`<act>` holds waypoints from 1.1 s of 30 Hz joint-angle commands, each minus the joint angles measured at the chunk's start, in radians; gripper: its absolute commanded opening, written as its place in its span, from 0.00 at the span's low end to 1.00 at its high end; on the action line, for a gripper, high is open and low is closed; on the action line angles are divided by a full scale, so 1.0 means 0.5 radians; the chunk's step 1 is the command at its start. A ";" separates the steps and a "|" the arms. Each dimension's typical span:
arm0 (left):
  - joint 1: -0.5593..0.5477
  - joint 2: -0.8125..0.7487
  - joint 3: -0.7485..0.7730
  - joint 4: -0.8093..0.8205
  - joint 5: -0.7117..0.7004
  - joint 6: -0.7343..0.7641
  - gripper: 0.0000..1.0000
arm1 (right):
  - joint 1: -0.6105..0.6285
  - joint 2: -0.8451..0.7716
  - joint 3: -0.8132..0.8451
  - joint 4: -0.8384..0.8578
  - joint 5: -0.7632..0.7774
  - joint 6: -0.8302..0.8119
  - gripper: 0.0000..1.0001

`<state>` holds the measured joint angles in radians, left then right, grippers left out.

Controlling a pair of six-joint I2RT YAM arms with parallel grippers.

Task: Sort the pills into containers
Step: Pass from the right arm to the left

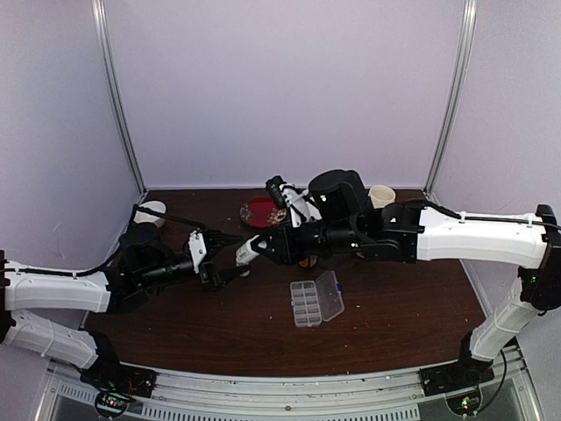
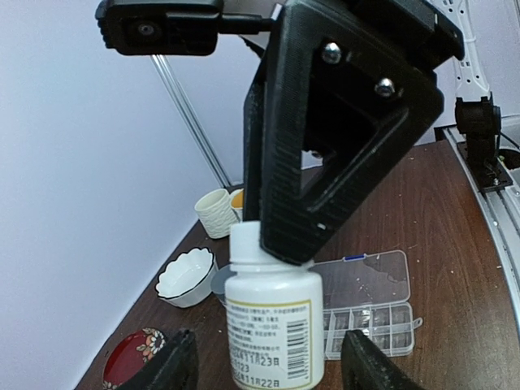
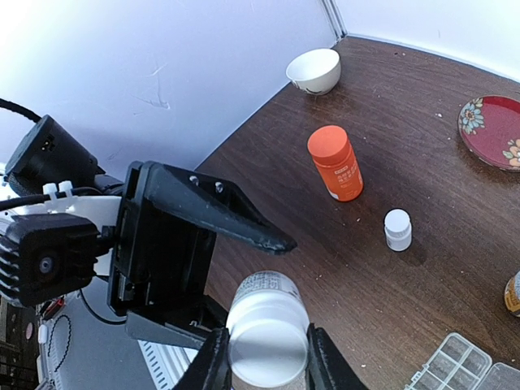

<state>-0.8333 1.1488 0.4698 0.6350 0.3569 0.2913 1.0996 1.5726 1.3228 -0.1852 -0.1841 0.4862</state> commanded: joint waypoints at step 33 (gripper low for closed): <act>-0.011 0.073 0.284 -0.234 0.707 -0.168 0.20 | 0.008 -0.111 -0.186 0.055 -0.384 -0.908 0.17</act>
<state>-0.8230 1.1992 0.5308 0.5198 0.5602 0.2024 1.0988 1.5066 1.2041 -0.1204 -0.3058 0.2371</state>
